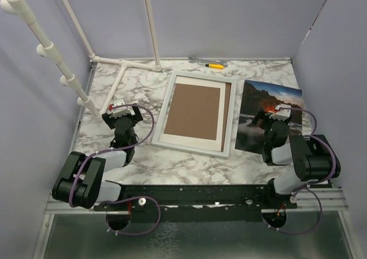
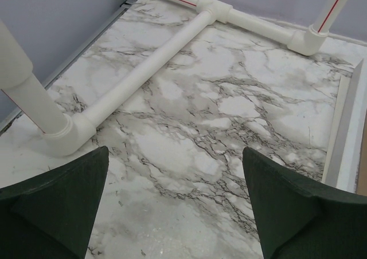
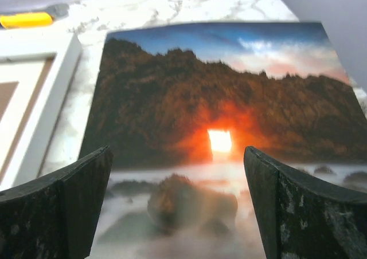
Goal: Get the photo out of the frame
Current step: Reset both arms
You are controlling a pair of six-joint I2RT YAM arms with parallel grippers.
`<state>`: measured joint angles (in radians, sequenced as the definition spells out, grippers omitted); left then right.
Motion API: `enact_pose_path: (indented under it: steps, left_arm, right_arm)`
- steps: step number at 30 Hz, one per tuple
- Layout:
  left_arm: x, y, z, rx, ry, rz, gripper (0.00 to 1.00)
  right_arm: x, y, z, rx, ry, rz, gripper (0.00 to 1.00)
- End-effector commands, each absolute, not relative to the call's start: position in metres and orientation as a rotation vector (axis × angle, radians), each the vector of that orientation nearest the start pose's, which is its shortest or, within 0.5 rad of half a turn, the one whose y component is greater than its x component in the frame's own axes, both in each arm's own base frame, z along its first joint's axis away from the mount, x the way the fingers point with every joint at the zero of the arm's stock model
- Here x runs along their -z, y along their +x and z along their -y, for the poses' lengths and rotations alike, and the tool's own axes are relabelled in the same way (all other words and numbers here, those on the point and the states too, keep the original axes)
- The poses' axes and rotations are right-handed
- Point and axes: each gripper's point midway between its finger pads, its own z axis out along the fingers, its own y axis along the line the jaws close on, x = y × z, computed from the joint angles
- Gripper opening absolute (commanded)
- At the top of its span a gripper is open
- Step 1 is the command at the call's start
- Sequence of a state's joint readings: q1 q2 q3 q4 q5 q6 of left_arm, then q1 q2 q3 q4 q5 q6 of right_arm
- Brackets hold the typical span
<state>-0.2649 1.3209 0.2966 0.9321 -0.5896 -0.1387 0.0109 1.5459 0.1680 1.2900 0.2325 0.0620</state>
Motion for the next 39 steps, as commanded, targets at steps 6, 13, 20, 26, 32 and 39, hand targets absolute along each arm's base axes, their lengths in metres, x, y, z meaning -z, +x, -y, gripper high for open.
enact_pose_path:
  steps: [6, 13, 20, 26, 32, 39]
  left_arm:
    - [-0.119, 0.361, -0.015, -0.278, -0.29, -1.602, 0.99]
    - [-0.097, 0.373, -0.012, -0.124, -0.187, -1.593, 0.99]
    - [-0.079, 0.389, -0.005, -0.118, -0.139, -1.678, 0.99]
    - [-0.079, 0.388, -0.004, -0.125, -0.139, -1.677, 0.99]
    - [-0.079, 0.388, -0.004, -0.125, -0.137, -1.678, 0.99]
    - [-0.079, 0.388, -0.004, -0.126, -0.137, -1.678, 0.99]
  right_arm:
    - [-0.103, 0.378, 0.011, 0.064, 0.042, -1.615, 1.0]
    - [-0.104, 0.38, 0.011, 0.057, 0.046, -1.609, 1.0]
    - [-0.102, 0.38, 0.011, 0.059, 0.048, -1.616, 1.0]
    - [-0.102, 0.38, 0.011, 0.058, 0.048, -1.616, 1.0]
    - [-0.102, 0.38, 0.011, 0.058, 0.048, -1.616, 1.0]
    - [-0.103, 0.38, 0.011, 0.058, 0.048, -1.615, 1.0]
